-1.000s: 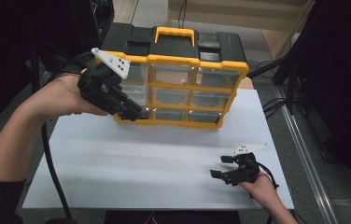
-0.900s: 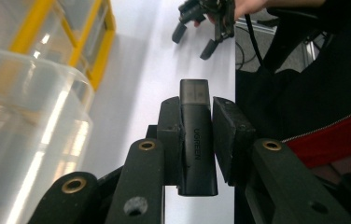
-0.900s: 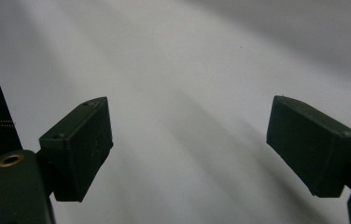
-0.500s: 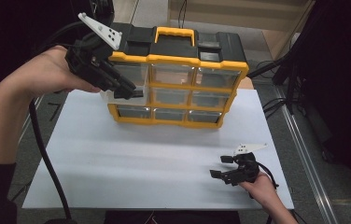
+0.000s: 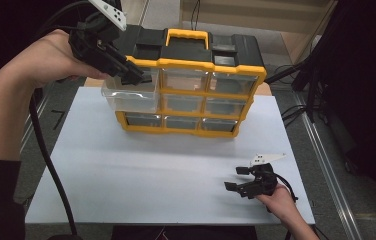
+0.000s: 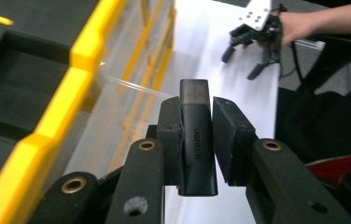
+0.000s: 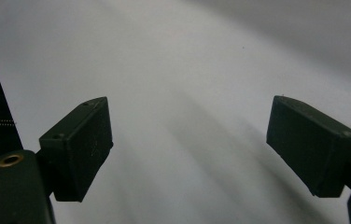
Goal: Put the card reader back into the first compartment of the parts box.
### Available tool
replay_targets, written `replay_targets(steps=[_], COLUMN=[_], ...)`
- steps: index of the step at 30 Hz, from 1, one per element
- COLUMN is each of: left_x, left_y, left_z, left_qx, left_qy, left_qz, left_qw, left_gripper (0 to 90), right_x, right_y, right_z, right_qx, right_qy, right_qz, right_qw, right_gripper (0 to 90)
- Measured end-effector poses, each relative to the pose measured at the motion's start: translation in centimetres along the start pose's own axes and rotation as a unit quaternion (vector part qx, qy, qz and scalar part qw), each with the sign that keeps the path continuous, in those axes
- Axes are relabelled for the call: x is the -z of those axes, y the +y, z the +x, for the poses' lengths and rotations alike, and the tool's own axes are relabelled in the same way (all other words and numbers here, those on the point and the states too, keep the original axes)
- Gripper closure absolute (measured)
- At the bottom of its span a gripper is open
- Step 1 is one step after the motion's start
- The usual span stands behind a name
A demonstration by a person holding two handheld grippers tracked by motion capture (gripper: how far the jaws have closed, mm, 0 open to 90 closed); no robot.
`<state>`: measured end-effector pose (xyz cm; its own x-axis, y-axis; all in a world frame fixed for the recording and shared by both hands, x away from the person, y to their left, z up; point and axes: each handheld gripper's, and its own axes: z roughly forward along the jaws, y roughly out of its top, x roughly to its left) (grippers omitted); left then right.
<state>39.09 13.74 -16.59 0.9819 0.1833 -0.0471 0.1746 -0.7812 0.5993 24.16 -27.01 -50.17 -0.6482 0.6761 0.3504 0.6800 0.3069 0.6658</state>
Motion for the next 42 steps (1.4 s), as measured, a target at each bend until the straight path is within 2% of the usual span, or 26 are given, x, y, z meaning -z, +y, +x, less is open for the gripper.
replay_targets(steps=[1,4,7,9,10,12,14,16,21,25,26,27,35,36,39,40,41,42], left_x=[0.0,-0.3,-0.4,-0.6,-1.0,-1.2,-1.5,-1.6,-2.0,-2.3,-2.5,-2.6,-2.9,-2.9,-2.4,-2.0,-2.0,-1.7], left_y=[0.0,0.2,0.2,0.1,0.2,0.2,0.1,-0.1,-0.7,-1.3,-1.7,-1.8,-2.3,-2.3,-2.3,-2.2,-2.2,-2.2], left_z=[0.0,1.1,1.5,1.7,1.8,1.9,2.0,2.4,2.7,3.0,3.3,3.4,3.4,3.4,3.4,3.2,3.2,3.1], left_qx=[0.000,0.019,0.025,0.027,0.032,0.038,0.038,0.044,0.047,0.055,0.069,0.072,0.077,0.079,0.091,0.093,0.093,0.092], left_qy=[0.000,0.014,0.017,0.027,0.049,0.051,0.064,0.059,0.063,0.058,0.053,0.051,0.055,0.056,0.045,0.033,0.033,0.033], left_qz=[0.000,0.006,0.002,0.004,0.015,0.019,0.014,0.004,0.006,0.001,0.001,0.001,0.005,0.002,-0.009,-0.021,-0.021,-0.027], left_qw=[1.0000,0.9997,0.9995,0.9993,0.9982,0.9978,0.9972,0.9973,0.9969,0.9968,0.9962,0.9961,0.9955,0.9953,0.9948,0.9949,0.9949,0.9948], left_gripper=[75.3,75.2,75.3,75.2,75.2,75.2,75.2,75.2,75.1,75.1,75.1,75.1,74.2,73.3,61.2,55.2,51.7,51.7], right_x=[0.0,-0.1,-0.1,-0.1,-0.1,-0.1,-0.1,-0.1,-0.1,-0.2,-0.2,-0.2,-0.2,-0.2,-0.1,-0.1,-0.1,-0.1], right_y=[0.0,0.1,0.2,0.2,0.2,0.2,0.2,0.2,0.2,0.2,0.2,0.2,0.2,0.2,0.2,0.2,0.2,0.2], right_z=[0.0,0.0,0.0,0.0,0.0,0.0,0.0,0.1,0.1,0.0,0.0,0.0,0.0,0.1,0.2,0.1,0.1,0.1], right_qx=[0.000,-0.001,0.002,0.001,0.002,0.002,0.003,0.002,0.004,0.005,0.005,0.005,0.004,0.005,0.007,0.007,0.007,0.004], right_qy=[0.000,0.004,0.005,0.007,0.007,0.007,0.007,0.007,0.006,0.007,0.007,0.008,0.007,0.006,0.006,0.006,0.006,0.006], right_qz=[0.000,0.000,0.001,0.001,0.001,0.001,0.001,0.000,0.002,0.001,0.002,0.002,0.002,0.002,0.002,0.001,0.001,0.001], right_qw=[1.0000,1.0000,1.0000,1.0000,1.0000,1.0000,1.0000,1.0000,1.0000,1.0000,1.0000,1.0000,1.0000,1.0000,1.0000,1.0000,1.0000,1.0000], right_gripper=[12.5,12.6,12.5,12.6,12.6,12.6,12.5,12.5,12.5,12.5,12.5,12.5,12.5,12.5,12.6,12.6,12.6,12.6])
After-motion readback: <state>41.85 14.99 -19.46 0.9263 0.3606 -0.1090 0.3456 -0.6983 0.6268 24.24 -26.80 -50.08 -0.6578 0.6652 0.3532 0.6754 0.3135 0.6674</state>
